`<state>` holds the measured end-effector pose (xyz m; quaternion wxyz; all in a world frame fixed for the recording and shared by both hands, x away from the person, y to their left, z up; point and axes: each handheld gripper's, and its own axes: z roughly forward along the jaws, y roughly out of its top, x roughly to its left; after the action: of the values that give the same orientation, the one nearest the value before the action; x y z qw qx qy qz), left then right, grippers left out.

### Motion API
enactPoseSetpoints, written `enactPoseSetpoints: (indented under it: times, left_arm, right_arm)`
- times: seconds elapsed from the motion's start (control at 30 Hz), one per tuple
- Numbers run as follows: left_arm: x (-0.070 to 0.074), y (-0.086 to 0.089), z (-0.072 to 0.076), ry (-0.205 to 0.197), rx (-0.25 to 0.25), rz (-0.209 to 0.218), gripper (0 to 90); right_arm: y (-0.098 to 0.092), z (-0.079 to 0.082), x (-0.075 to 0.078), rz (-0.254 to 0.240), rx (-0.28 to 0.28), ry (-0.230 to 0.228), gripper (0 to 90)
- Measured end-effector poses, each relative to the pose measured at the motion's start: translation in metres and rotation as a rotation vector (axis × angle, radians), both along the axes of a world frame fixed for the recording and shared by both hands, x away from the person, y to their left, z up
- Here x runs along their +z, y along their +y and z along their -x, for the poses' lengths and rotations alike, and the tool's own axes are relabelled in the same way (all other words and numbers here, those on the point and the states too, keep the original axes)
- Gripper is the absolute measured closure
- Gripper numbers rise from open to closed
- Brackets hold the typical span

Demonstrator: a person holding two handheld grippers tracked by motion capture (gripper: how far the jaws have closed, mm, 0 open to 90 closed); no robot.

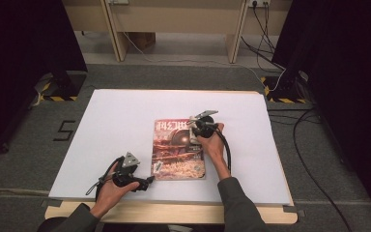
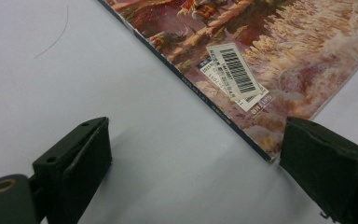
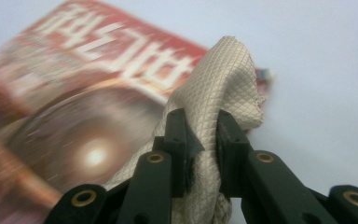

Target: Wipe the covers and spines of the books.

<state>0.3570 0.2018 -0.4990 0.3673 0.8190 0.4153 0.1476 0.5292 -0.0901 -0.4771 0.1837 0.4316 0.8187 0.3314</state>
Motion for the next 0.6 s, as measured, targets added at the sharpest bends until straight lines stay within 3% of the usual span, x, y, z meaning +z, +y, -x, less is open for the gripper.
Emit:
enactPoseSetpoints:
  times: [0.1,0.23,0.47,0.6]
  left_arm:
    - [0.0,0.0,0.0,-0.001,-0.001,0.0,8.1]
    - [0.0,0.0,0.0,0.0,0.0,0.002,8.2]
    - [0.0,0.0,0.0,0.0,0.0,0.002,8.0]
    - [0.0,0.0,0.0,0.002,0.0,0.003,8.0]
  right_arm:
    - [-0.007,-0.013,0.0,-0.018,-0.064,0.007,77.5]
    - [-0.012,-0.021,-0.001,-0.043,-0.108,0.015,77.5]
    - [-0.008,-0.024,0.0,-0.031,-0.115,0.017,77.8]
    - [0.004,-0.021,-0.001,-0.05,-0.068,0.023,77.8]
